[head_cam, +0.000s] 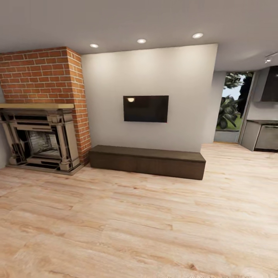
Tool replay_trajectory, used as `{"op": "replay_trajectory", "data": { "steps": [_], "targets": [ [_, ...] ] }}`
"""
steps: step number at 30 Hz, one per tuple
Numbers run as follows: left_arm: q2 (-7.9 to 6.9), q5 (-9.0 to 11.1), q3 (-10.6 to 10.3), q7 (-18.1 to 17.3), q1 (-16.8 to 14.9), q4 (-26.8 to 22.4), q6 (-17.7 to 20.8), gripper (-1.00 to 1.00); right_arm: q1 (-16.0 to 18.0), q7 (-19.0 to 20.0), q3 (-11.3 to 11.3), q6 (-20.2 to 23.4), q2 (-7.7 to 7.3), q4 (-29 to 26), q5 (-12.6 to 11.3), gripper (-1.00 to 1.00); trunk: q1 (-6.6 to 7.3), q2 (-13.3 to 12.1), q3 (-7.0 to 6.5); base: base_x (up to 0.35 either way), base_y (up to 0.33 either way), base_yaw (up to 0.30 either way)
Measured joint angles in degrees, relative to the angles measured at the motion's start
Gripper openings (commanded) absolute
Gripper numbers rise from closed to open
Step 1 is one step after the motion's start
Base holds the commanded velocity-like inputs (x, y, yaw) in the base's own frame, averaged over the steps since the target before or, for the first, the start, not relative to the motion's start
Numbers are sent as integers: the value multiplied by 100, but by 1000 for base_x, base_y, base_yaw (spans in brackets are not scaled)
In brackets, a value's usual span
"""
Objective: Turn on the radio receiver that's on the table in the living room.
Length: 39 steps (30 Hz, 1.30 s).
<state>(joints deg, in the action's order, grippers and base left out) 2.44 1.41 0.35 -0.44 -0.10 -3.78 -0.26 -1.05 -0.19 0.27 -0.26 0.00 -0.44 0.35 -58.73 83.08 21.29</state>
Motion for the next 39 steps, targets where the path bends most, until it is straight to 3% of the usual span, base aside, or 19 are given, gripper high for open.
{"op": "replay_trajectory", "data": {
  "steps": [16, 39],
  "targets": [
    [-1, -2, -4, 0, 1, 0, 2, 100, 0, -5, 0, 4, 0, 0, 0, 100, 0, 0, 0, 20, 0, -232],
    [-6, 0, -9, 0, 0, 0, 9, 100, 0, -8, 0, 0, 0, 0, 0, 100, 0, 0, 0, 306, 0, 0]
  ]
}}
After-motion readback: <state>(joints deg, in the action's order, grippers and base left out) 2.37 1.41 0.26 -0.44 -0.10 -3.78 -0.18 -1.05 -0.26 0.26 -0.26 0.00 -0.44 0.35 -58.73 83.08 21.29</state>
